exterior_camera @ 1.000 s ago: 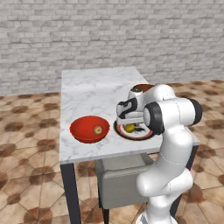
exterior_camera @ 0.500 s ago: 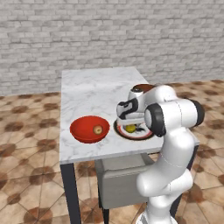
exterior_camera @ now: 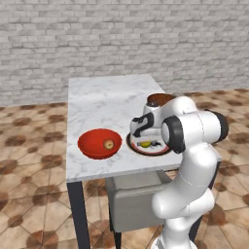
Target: Take the fruits from the plate on the dining counter and place two fruits in each bowl.
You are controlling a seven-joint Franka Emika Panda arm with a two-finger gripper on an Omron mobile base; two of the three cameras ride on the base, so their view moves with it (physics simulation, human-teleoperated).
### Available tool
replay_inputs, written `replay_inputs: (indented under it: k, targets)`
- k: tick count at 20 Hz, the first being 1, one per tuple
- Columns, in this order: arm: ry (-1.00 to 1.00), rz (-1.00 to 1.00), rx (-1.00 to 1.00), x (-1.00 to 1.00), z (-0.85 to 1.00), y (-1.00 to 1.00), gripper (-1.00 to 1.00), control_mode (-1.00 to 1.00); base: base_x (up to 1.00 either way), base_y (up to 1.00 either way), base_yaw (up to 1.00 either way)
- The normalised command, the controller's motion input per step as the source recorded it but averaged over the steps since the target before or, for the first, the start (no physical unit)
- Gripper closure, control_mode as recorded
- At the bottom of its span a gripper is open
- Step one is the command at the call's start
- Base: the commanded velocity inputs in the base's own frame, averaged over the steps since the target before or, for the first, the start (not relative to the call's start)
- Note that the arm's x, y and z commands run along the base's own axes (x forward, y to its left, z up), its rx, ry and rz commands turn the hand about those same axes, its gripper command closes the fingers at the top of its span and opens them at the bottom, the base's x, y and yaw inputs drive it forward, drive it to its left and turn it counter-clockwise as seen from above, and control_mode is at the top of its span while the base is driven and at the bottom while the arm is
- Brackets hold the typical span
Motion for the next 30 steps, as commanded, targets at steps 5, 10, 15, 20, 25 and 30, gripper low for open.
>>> replay_inputs:
  k: [5, 10, 15, 20, 25, 30]
  targets:
    - [0.0, 0.0, 0.0, 0.08, -0.18, 0.0, 1.0, -1.0, 0.0, 0.0, 0.0]
    - [0.0, 0.0, 0.0, 0.0, 0.05, -0.01, 1.0, -1.0, 0.0, 0.0, 0.0]
    - [0.0, 0.0, 0.03, -0.29, 0.51, -0.03, 1.0, -1.0, 0.0, 0.0, 0.0]
    - [0.01, 0.0, 0.07, -0.27, 0.98, 0.0, 1.0, -1.0, 0.0, 0.0, 0.0]
    - [0.0, 0.0, 0.02, -0.26, 0.96, 0.16, 1.0, -1.0, 0.0, 0.0, 0.0]
    - [0.04, 0.0, -0.02, -0.18, 0.52, 0.8, 1.0, -1.0, 0.0, 0.0, 0.0]
